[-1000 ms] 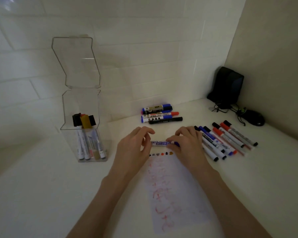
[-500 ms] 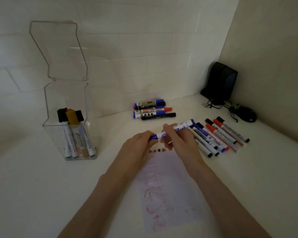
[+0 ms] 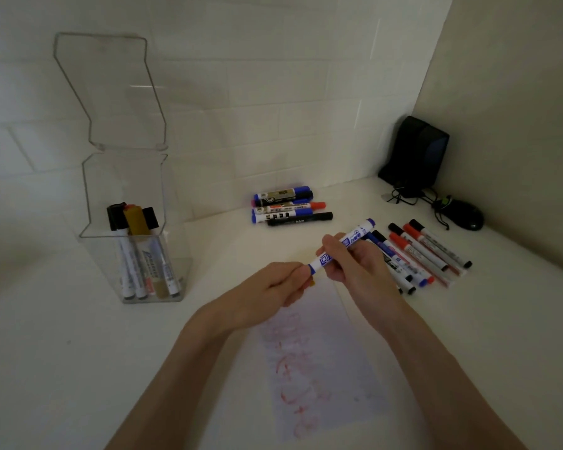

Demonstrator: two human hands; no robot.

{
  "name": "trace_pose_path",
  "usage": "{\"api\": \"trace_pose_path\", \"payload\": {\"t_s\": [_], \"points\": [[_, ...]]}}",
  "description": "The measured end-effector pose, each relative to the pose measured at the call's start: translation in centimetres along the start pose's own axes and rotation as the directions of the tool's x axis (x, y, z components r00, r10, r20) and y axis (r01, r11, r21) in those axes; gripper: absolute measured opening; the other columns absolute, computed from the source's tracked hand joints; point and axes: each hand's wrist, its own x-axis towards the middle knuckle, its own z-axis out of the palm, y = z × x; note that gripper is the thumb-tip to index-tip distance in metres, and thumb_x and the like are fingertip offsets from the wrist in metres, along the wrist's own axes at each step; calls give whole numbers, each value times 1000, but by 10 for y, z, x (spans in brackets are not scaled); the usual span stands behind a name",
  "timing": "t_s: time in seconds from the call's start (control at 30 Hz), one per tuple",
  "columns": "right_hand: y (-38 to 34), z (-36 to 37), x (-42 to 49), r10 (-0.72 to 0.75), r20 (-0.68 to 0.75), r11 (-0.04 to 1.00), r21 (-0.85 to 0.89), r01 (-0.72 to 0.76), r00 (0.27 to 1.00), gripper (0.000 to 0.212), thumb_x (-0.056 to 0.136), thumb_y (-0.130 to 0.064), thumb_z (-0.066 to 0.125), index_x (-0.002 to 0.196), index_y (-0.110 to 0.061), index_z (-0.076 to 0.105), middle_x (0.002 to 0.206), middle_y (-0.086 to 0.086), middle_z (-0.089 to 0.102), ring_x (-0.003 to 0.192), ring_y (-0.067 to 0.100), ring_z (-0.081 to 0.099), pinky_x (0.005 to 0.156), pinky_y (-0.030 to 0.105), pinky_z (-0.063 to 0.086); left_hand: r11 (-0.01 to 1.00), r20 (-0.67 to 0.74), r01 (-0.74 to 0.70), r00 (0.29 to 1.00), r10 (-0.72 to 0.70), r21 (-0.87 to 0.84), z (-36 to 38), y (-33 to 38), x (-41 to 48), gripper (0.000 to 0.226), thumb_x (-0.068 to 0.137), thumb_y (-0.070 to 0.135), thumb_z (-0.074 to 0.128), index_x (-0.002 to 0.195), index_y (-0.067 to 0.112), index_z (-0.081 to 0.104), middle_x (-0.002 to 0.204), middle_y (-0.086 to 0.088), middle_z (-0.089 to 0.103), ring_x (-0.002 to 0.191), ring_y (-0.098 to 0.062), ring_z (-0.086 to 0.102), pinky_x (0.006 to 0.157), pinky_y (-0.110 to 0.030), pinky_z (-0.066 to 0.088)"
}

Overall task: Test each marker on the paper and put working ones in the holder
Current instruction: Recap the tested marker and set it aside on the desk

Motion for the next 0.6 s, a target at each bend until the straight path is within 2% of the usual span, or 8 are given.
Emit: {"api": "trace_pose_path", "payload": {"t_s": [0.1,0.2,0.27,0.37,0.4,0.47,0.53,0.6], "points": [[4,2,0,-3,-5,1000,25,3,1000,29,103,-29,59,85,-7,64,65,-13,58,63,0,54,67,17,50,1000,-18,24,1000,-24,12,4,-3,0,40,109,36,32,84,13,53,67,12,43,59,-6,37,62,-22,35],[12,8,3,25,-146,1000,16,-23,989,32,100,-29,64,88,0,69,60,-8,58,56,2,53,59,17,48,934,-214,34,976,45,355,14,-6,5,28,107,39,34,106,24,58,76,15,51,66,-3,48,64,-17,36],[14,12,3,49,-236,999,31,-42,971,27,97,-26,68,87,-1,72,59,-5,62,52,1,56,53,13,47,850,-241,77,969,60,522,20,-3,6,29,105,47,34,114,25,51,86,15,52,74,-6,53,69,-19,40],[12,17,1,49,-281,999,29,-42,959,31,100,-26,65,75,-7,66,54,-4,55,47,3,48,49,16,43,695,-215,99,973,83,712,25,0,6,27,106,47,25,100,25,39,82,9,47,66,-13,49,67,-29,44],[11,17,1,38,-273,999,8,-37,961,34,101,-28,63,73,-9,64,53,-5,52,47,4,44,48,17,40,677,-202,92,975,86,731,25,0,6,27,106,45,22,98,25,37,79,9,47,63,-13,47,66,-31,44],[10,14,3,13,-244,999,-26,-20,970,38,103,-31,59,71,-11,62,51,-8,47,47,5,38,49,19,37,766,-166,52,983,72,641,25,0,4,31,107,43,22,95,22,41,74,7,49,62,-14,48,65,-33,45],[10,14,1,-12,-222,1000,-26,6,975,39,104,-30,57,70,-12,61,50,-8,45,47,7,36,50,23,35,900,-141,3,988,65,437,26,1,3,34,108,41,27,89,19,45,68,7,47,58,-10,44,62,-26,39],[6,16,-2,-39,-210,999,-18,36,977,39,105,-28,57,69,-13,61,52,-5,46,51,14,37,56,29,38,978,-108,-15,993,38,207,27,6,4,41,108,41,30,80,16,44,64,7,42,55,-8,36,59,-22,35]]}}
